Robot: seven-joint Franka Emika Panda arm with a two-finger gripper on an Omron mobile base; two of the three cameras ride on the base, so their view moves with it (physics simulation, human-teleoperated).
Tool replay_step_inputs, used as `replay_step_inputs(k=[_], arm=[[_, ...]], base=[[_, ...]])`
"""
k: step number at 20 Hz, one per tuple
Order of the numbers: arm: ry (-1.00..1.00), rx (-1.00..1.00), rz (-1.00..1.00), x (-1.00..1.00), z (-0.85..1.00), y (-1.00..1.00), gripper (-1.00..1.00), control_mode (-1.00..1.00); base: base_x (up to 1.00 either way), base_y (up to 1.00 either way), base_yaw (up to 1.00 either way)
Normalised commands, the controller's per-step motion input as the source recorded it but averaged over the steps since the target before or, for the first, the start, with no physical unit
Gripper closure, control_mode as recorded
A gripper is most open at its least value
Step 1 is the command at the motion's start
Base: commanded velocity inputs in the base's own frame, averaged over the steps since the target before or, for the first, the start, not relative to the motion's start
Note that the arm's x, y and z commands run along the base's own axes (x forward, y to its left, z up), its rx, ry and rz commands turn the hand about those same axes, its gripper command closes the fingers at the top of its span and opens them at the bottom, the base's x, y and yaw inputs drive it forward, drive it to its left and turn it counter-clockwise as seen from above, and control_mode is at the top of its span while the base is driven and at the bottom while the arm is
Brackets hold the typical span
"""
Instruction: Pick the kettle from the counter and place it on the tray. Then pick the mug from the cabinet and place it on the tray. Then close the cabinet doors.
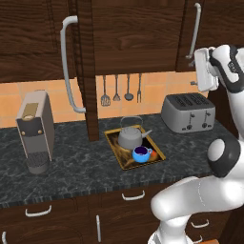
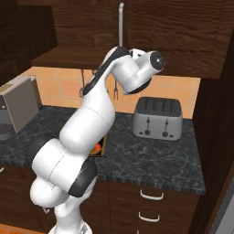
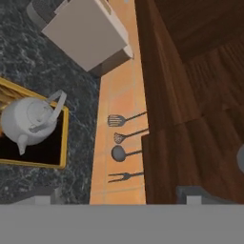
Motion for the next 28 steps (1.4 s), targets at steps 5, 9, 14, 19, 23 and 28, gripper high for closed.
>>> replay_step_inputs(k=[5,9,14,19,23,28], arm=[[-0.06,0.00,0.00,0.64,-0.28,0.32,-1.00,-1.00],[-0.06,-0.07,-0.01,0.27,-0.70,0.22,-1.00,-1.00],[0.02,-0.11,-0.05,-0.04,-0.56,0.27,-1.00,-1.00],[0.01,-0.06,-0.02,-0.45,-0.12,0.12,-1.00,-1.00],[-0.13,-0.06,-0.03,-0.85,0.07,0.05,-1.00,-1.00],[-0.04,-0.17,-0.03,-0.41,-0.12,0.26,-1.00,-1.00]], base=[[0.00,0.00,0.00],[0.00,0.00,0.00],[0.00,0.00,0.00],[0.00,0.00,0.00],[0.00,0.00,0.00],[0.00,0.00,0.00]])
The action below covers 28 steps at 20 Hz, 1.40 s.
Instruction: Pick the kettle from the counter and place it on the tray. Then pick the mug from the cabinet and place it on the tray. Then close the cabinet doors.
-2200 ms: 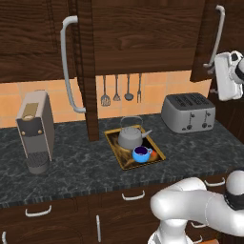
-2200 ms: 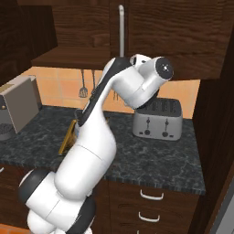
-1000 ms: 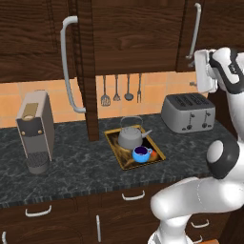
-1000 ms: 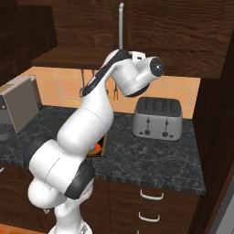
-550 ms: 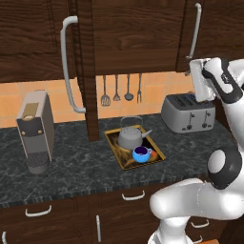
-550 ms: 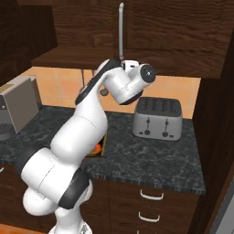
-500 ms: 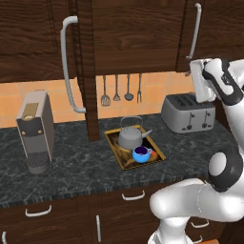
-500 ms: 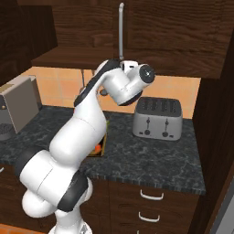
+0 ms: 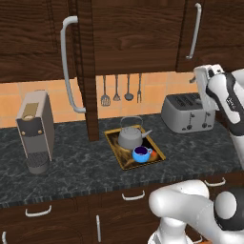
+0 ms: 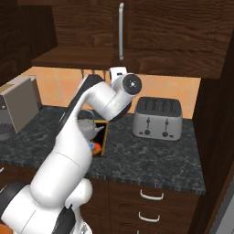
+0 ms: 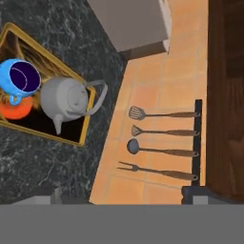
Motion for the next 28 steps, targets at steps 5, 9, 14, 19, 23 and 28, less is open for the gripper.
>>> replay_step_inputs(k=[5,9,14,19,23,28], arm=[[-0.13,-0.23,-0.09,-0.46,-0.05,0.20,-1.00,-1.00],[-0.13,-0.34,-0.23,-0.45,0.00,0.41,-1.00,-1.00],[-0.10,-0.42,-0.34,-0.35,0.00,0.35,-1.00,-1.00],[-0.09,-0.47,-0.34,-0.33,0.00,0.25,-1.00,-1.00],[-0.12,-0.47,-0.28,-0.09,0.00,0.02,-1.00,-1.00],[-0.07,-0.42,-0.36,-0.43,0.01,0.05,-1.00,-1.00]], base=[[0.00,0.00,0.00],[0.00,0.00,0.00],[0.00,0.00,0.00],[0.00,0.00,0.00],[0.00,0.00,0.00],[0.00,0.00,0.00]])
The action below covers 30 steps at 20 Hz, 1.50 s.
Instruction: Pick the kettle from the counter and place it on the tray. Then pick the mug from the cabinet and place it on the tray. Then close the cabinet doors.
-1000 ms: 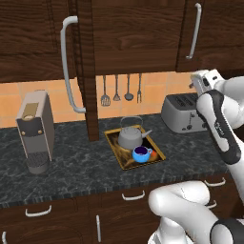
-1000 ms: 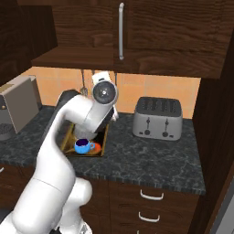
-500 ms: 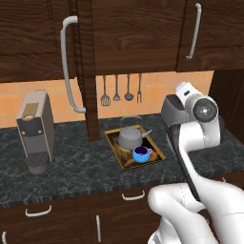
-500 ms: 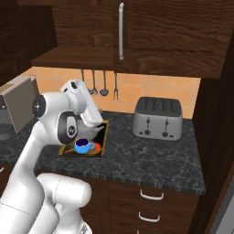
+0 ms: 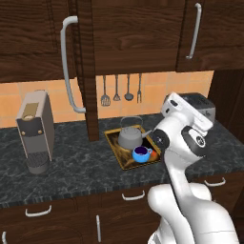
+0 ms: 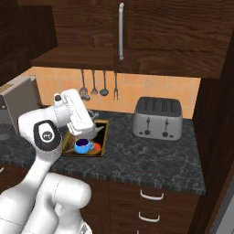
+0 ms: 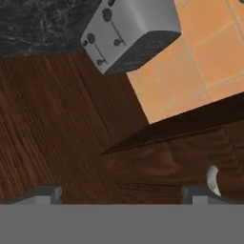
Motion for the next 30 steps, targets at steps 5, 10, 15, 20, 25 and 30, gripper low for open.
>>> replay_step_inputs(k=[5,10,15,20,25,30], arm=[[-0.10,-0.33,-0.29,-0.50,0.01,0.43,-1.00,-1.00],[-0.10,-0.25,-0.20,-0.54,0.17,0.71,-1.00,-1.00],[-0.05,-0.15,-0.03,-0.41,-0.01,0.35,-1.00,-1.00],[0.00,-0.06,-0.07,-0.39,0.00,0.60,-1.00,-1.00],[0.03,-0.11,-0.10,-0.06,-0.03,0.80,-1.00,-1.00],[0.02,-0.04,-0.02,-0.03,-0.04,0.49,-1.00,-1.00]], base=[[0.00,0.00,0.00],[0.00,0.00,0.00],[0.00,0.00,0.00],[0.00,0.00,0.00],[0.00,0.00,0.00],[0.00,0.00,0.00]])
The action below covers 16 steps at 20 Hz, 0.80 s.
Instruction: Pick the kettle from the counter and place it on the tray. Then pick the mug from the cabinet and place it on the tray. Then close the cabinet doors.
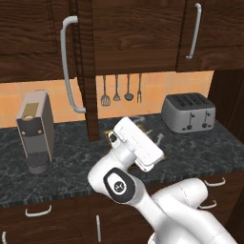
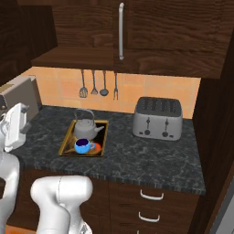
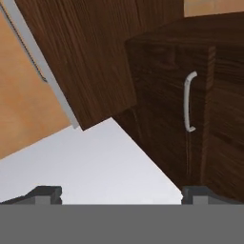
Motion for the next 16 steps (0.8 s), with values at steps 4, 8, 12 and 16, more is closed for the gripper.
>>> replay_step_inputs(k=[4,8,12,16], arm=[[0.04,-0.01,-0.04,-0.04,0.00,0.62,-1.00,-1.00],[0.14,-0.03,0.00,0.04,-0.01,0.52,-1.00,-1.00],[0.18,-0.01,-0.04,0.06,0.00,0.51,-1.00,-1.00],[0.24,-0.06,-0.12,0.11,0.00,0.69,-1.00,-1.00]], base=[[0.00,0.00,0.00],[0.00,0.00,0.00],[0.00,0.00,0.00],[0.00,0.00,0.00]])
